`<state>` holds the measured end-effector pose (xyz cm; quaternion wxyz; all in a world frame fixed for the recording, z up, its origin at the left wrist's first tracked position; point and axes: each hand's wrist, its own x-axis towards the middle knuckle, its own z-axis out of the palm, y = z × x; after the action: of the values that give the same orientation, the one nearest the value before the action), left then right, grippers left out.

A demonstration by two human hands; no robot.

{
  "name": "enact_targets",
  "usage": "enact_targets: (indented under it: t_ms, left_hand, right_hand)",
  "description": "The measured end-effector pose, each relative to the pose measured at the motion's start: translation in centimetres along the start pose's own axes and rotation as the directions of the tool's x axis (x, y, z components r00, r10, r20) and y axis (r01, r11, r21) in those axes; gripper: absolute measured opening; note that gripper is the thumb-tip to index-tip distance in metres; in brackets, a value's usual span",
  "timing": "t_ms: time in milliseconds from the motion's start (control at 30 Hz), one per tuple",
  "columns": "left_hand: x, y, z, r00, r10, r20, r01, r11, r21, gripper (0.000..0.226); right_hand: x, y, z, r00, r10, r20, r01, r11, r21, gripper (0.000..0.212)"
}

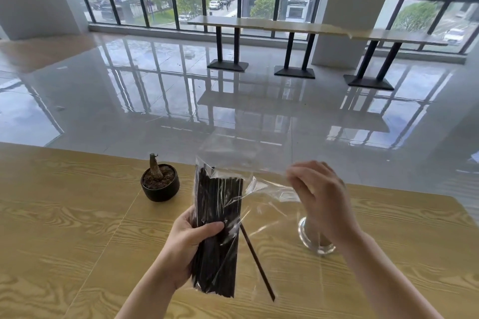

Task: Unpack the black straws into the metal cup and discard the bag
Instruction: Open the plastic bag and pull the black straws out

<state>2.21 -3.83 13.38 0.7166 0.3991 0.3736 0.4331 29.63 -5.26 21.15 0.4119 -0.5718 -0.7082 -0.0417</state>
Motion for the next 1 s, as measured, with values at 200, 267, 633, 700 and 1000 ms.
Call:
enact_targets:
  t_ms: [200,267,633,700,1000]
  left_hand:
    - [0.8,0.1,-1.3,0.994,0.096,0.044,-0.104,0.972,0.212,0.047]
    - [1.1,0.3,-1.8,0.992,0.112,0.052,-0.123,0.940,0.318,0.043]
    - [2.1,1.5,-5.1,0.997,0.050,0.056,-0.068,0.915,0.397,0.040]
    - [2.8,1.2,-5.1,0.994,0.105,-0.022,-0.081,0.868,0.490,0.031]
    - [3.7,-1.3,-3.0,0.953,0.117,-0.279,0.004,0.917,0.398,0.090]
  right_hand:
    - [4.7,0.6,-3.2,0.940,0.315,0.130,-0.339,0.905,0.257,0.010]
    - [5.9,1.0,-4.1,0.928,0.340,0.151,-0.371,0.877,0.306,0.012]
    - [9.5,-0.1,-7.1,0.823,0.254,0.508,-0.463,0.819,0.339,0.009]
    - [10.0,-0.7,-7.3,0.772,0.215,0.598,-0.531,0.736,0.420,0.010]
    - [12.1,-5.6,-4.5,0.726,0.055,0.686,-0.495,0.734,0.465,0.013]
